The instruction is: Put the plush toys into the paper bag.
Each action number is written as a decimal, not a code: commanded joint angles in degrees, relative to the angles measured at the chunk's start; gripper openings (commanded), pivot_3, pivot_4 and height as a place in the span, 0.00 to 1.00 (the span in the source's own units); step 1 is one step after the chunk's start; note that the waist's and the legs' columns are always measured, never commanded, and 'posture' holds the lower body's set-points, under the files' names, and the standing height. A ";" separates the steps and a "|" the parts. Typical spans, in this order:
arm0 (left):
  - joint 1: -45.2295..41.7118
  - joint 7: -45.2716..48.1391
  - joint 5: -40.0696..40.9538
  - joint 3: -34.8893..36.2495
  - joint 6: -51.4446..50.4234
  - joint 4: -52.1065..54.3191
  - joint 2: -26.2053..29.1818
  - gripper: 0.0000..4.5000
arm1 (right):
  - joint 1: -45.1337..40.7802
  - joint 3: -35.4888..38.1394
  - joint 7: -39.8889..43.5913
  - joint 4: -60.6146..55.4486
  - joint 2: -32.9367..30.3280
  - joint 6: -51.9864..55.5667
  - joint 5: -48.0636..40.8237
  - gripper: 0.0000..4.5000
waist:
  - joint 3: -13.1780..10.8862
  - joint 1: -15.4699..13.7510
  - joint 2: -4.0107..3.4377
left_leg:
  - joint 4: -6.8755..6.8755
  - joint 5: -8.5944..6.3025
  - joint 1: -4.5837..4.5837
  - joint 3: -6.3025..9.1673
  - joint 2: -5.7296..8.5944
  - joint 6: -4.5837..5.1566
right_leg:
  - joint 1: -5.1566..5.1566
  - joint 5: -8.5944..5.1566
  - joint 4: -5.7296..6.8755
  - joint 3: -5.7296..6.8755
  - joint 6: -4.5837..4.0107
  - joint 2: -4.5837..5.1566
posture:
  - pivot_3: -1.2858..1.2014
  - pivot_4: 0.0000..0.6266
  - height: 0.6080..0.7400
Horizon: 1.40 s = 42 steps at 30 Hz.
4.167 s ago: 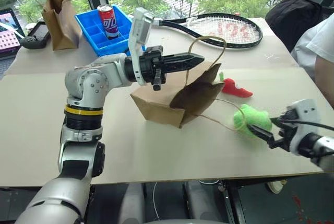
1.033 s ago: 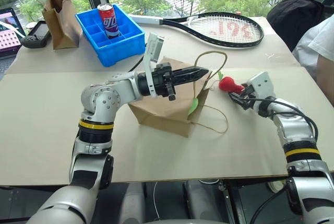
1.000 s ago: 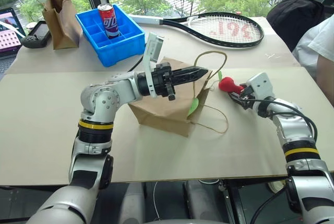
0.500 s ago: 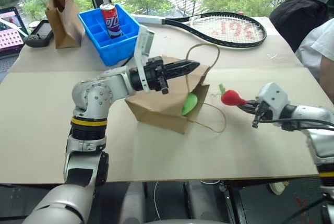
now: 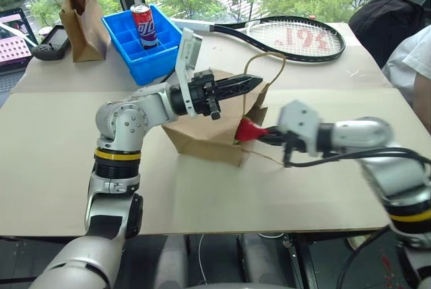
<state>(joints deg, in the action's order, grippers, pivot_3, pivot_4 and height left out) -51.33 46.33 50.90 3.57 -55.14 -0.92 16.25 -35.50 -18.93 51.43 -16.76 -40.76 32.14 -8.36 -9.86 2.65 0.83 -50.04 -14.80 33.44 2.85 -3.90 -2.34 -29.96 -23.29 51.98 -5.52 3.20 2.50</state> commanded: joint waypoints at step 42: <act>0.59 0.21 -0.37 1.14 3.38 0.70 0.04 0.00 | 20.90 17.05 -7.51 3.96 5.27 -2.22 -7.91 0.67 | -0.01 -0.01 0.01 | 0.08 0.04 0.02 0.05 0.03 0.02 | -0.01 0.00 0.03 0.02 0.00 -0.02 | 0.52 0.24 0.36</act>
<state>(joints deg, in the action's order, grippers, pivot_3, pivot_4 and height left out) -49.28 45.79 50.47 3.92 -52.81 -0.95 15.81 -14.90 -1.80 44.25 -12.95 -34.73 32.97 -17.96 -9.87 2.64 0.84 -49.96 -14.76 33.46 2.90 -3.88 -2.33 -29.96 -23.29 52.01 -5.50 3.20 2.48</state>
